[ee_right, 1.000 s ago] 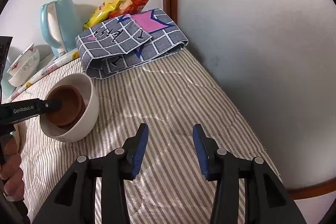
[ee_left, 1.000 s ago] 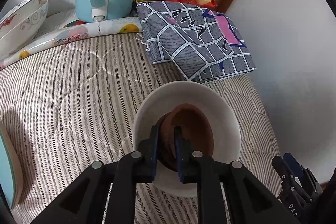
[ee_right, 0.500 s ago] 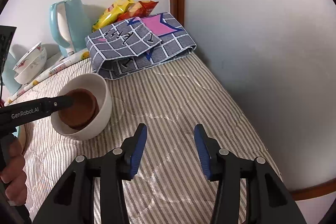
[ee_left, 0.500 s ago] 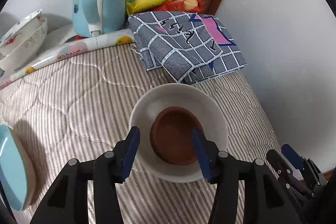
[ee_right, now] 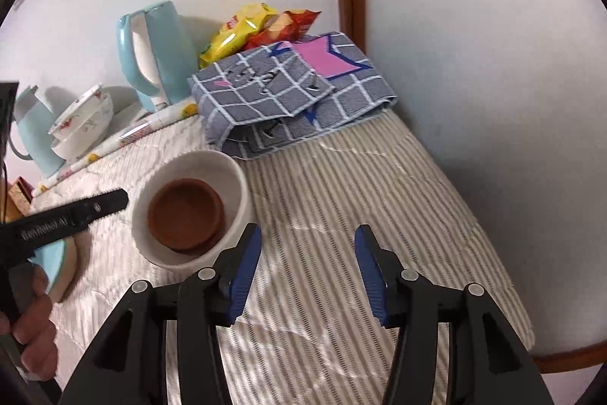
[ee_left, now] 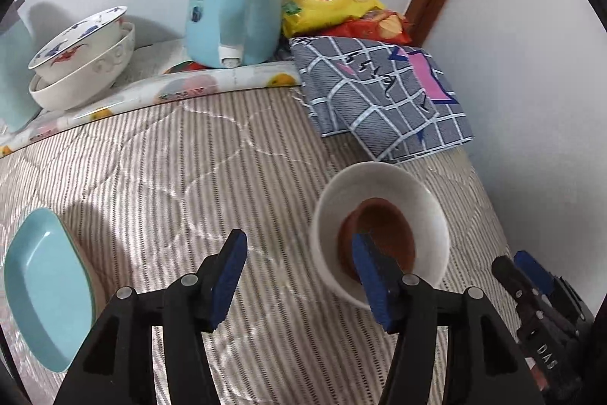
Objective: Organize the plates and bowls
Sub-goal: 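Move both grippers to the white bowl rim and close on it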
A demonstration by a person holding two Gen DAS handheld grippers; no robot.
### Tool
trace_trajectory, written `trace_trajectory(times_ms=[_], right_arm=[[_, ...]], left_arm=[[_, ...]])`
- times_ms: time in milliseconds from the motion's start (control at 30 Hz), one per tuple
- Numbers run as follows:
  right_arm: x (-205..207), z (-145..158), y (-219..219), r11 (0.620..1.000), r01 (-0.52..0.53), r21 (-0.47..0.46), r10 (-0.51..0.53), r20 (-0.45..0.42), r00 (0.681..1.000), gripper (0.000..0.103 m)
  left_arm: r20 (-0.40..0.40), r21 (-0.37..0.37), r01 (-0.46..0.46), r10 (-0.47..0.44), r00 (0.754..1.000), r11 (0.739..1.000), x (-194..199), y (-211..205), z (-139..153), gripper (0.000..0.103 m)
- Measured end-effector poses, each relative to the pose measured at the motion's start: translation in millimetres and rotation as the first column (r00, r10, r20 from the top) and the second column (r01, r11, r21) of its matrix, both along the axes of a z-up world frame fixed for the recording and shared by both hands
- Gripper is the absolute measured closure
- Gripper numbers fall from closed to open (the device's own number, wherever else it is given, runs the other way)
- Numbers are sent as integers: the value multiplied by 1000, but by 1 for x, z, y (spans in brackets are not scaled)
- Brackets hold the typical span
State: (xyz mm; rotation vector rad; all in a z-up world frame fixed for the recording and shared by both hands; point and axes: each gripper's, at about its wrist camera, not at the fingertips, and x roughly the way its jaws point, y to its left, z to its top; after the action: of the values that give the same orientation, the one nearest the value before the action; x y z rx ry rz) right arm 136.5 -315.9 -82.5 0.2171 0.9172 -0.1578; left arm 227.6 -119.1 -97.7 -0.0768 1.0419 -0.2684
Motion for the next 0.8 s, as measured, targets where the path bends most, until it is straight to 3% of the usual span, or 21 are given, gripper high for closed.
trace_trajectory(times_ms=[400, 800], right_arm=[[45, -23, 10, 998, -50, 32, 52, -65, 997, 52], [73, -49, 29, 995, -96, -36, 89, -171, 981, 55]], left_arm=[[-36, 63, -30, 33, 999, 998, 18, -1, -19, 44], [-93, 74, 19, -12, 996, 997, 35, -8, -38, 44]])
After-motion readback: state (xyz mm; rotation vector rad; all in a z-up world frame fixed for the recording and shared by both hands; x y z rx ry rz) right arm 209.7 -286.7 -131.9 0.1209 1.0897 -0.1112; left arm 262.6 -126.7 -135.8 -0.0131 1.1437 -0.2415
